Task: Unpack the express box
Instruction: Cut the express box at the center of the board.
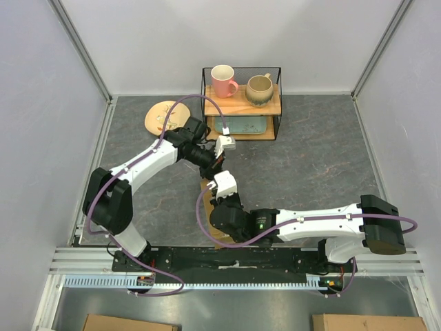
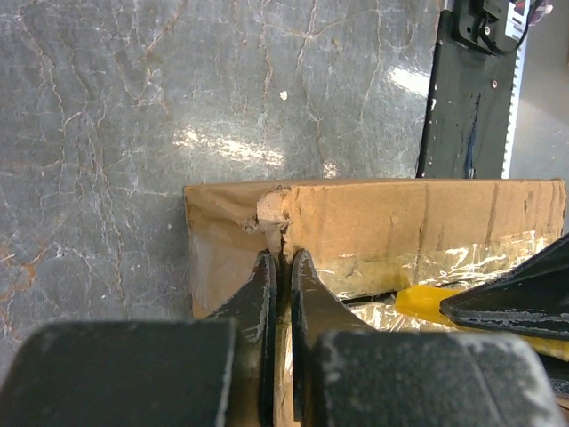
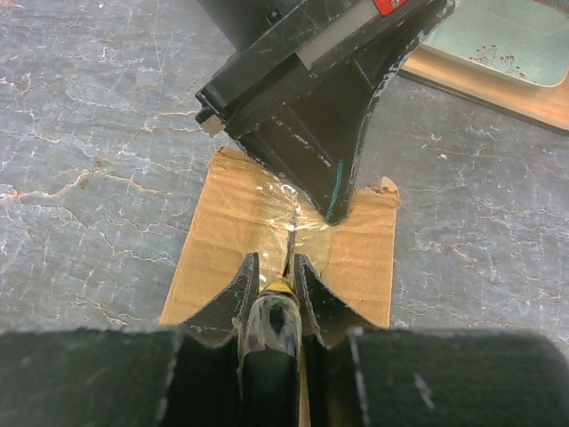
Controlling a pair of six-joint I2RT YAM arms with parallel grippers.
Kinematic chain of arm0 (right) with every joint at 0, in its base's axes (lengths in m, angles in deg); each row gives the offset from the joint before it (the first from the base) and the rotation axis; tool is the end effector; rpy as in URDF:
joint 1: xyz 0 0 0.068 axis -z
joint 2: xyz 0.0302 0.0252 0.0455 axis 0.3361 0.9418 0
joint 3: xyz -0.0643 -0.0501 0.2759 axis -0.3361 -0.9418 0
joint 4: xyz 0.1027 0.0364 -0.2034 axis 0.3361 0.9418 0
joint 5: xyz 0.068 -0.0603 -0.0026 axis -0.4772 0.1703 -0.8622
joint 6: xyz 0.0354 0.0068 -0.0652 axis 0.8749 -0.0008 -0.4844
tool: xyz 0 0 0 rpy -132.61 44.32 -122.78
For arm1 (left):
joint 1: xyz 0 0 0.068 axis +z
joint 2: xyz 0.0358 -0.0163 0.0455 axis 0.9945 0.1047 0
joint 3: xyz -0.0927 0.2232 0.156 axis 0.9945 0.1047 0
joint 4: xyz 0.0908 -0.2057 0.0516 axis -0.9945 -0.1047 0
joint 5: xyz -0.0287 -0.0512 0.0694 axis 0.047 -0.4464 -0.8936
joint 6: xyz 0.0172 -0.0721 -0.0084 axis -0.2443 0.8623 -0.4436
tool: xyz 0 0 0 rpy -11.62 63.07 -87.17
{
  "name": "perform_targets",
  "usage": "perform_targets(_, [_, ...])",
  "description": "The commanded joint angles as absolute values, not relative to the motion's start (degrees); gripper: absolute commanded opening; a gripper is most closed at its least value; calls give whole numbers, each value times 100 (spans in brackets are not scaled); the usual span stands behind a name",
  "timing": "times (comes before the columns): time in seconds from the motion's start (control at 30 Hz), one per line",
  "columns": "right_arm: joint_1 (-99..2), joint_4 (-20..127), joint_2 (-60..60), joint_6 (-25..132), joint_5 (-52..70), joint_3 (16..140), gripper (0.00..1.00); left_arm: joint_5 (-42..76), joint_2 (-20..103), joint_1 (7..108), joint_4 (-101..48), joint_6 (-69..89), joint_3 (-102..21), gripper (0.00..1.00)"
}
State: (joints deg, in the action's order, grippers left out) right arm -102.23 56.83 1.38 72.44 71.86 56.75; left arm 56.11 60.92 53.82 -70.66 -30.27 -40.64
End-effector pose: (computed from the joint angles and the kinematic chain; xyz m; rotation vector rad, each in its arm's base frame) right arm 0.0884 0.2827 0.2862 -0.4057 1.8448 0.2655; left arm 0.2474 -0.1972 0.2611 1.4468 2.0504 -1.1009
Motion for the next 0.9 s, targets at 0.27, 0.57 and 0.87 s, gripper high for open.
perform_targets(0.27, [-10322,5817,-250,7719,6707,5386,0,4288,6001,5886,-6214,-3415,-3677,2])
perform_targets(0.57, [-10331,6257,-523,7623,6039,5236,0,4306,5913,5886,-6092,-3485,-3484,2])
perform_targets(0.87, [-10436,6740,-761,7772,5889,5385,0,4253,5974,5886,-6012,-3450,-3422,2])
